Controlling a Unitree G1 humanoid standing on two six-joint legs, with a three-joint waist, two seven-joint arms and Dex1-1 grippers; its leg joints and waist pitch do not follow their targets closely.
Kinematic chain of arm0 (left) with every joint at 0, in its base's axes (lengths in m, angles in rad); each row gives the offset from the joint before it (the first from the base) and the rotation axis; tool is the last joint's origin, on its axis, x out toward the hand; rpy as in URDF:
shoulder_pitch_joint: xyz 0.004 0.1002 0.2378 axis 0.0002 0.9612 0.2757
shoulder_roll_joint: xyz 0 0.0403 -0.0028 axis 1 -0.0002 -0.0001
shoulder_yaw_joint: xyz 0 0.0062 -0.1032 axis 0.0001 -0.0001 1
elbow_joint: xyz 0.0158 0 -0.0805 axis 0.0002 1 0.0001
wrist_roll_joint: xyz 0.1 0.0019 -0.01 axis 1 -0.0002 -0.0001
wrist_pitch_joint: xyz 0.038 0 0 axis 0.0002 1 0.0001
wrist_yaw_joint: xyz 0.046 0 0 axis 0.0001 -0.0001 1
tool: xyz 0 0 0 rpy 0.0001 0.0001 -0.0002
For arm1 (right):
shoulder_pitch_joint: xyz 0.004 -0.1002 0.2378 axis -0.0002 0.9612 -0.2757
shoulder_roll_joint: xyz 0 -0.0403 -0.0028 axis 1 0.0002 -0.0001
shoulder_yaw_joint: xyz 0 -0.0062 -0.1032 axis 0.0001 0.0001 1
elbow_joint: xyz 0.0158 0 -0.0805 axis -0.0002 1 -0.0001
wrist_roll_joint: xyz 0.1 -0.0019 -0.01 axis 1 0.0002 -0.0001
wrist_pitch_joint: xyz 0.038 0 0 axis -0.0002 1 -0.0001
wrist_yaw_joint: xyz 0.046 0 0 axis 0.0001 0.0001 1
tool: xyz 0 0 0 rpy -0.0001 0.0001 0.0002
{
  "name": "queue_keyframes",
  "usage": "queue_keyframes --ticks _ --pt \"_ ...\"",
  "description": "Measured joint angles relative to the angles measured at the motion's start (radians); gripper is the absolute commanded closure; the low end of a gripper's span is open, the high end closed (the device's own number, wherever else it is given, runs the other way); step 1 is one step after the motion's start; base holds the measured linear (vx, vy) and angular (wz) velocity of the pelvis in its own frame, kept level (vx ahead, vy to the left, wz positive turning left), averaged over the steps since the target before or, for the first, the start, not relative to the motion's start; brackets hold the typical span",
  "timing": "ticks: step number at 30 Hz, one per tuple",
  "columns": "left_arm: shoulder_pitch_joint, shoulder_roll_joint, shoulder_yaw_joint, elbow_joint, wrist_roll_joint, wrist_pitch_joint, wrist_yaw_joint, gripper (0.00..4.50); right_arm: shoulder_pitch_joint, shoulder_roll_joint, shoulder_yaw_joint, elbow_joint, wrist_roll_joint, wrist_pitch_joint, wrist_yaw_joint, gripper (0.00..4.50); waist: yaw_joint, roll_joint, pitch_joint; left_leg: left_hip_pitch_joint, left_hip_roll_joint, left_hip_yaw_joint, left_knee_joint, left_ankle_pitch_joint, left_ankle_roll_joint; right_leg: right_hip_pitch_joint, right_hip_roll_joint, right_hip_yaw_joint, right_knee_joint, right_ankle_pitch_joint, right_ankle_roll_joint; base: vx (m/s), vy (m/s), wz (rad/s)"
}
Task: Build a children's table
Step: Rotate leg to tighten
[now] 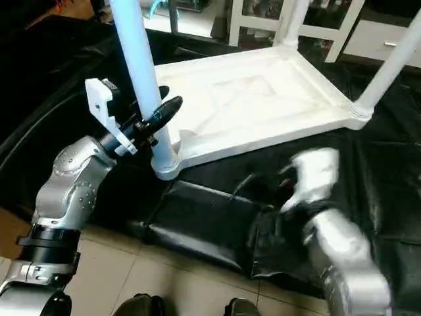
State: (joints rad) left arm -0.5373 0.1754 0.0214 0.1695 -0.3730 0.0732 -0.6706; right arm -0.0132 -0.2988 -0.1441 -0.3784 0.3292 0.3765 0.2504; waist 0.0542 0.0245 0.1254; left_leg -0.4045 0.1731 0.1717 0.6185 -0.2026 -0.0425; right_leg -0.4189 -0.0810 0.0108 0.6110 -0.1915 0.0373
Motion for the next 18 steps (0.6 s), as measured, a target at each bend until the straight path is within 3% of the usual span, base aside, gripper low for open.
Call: queue_keyframes --ticks 3,11,18 --pt "0.013 0.031 0.014 0.0 0.017 -0.028 0.005 2.6 -0.01 0.005 -0.026 0.033 -0.03 -0.014 -0.056 0.0 -0.011 0.0 0.0 0.001 0.0 0.0 0.0 0.0 0.0 0.0 0.0 0.0 0.0 0.0 0.0 0.0 0.0 0.0" --pt "0.027 0.161 0.134 0.066 0.074 -0.093 0.122 2.66 -0.073 0.021 -0.145 0.068 -0.066 -0.108 -0.161 0.0 -0.064 -0.007 0.0 0.004 0.002 0.001 0.0 0.001 -0.002 0.0 0.003 0.002 0.002 0.001 -0.001 0.0 0.0 0.0" --pt "0.006 0.224 0.179 0.177 0.092 -0.172 0.17 2.66 -0.2 -0.089 -0.222 0.225 -0.063 -0.156 -0.138 0.0 -0.076 -0.01 -0.002 0.006 0.002 0.001 0.0 0.001 -0.002 0.001 0.004 0.003 0.002 0.003 -0.004 0.0 0.0 0.0"
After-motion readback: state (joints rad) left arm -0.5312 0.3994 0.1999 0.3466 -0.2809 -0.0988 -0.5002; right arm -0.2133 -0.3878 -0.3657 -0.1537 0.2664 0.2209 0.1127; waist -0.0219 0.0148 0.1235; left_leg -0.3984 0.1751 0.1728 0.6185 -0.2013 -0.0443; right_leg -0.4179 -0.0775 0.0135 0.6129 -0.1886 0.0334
